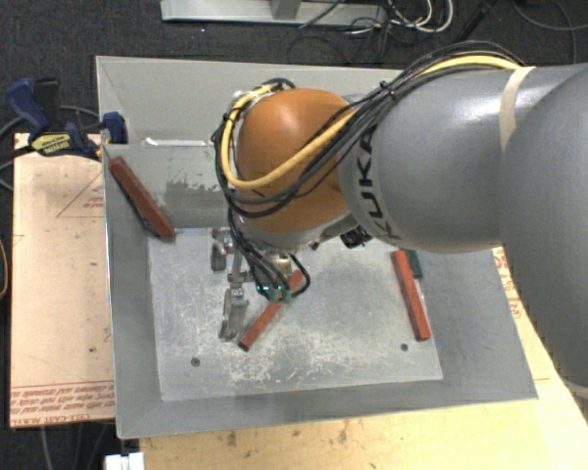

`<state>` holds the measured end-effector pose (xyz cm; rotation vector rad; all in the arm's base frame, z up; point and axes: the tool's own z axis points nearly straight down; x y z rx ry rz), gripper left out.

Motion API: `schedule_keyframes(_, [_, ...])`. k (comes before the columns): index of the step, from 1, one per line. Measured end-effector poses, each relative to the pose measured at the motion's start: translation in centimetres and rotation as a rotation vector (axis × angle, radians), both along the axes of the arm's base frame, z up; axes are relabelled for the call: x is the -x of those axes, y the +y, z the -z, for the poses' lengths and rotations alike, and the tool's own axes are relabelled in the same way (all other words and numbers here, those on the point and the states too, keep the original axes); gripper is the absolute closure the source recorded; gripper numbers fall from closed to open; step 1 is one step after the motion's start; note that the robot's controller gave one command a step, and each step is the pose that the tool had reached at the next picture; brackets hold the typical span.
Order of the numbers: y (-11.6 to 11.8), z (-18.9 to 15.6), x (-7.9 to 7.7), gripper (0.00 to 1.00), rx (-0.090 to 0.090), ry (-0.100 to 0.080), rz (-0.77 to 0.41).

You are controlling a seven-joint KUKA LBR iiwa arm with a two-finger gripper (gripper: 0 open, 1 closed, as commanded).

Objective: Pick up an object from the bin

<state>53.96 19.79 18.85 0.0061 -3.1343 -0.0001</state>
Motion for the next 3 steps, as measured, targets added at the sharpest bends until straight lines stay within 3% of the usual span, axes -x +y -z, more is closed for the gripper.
schedule_keyframes(1, [-5.7, 9.7, 2.0, 0.0, 0.003, 0.002, 0.008])
schedule_keyframes(2, [-11.6, 12.0, 1.6, 0.0, 0.002, -0.005, -0.002])
schedule_keyframes(3, [-11.2, 11.8, 1.5, 1.0, -0.002, -0.009, -0.007])
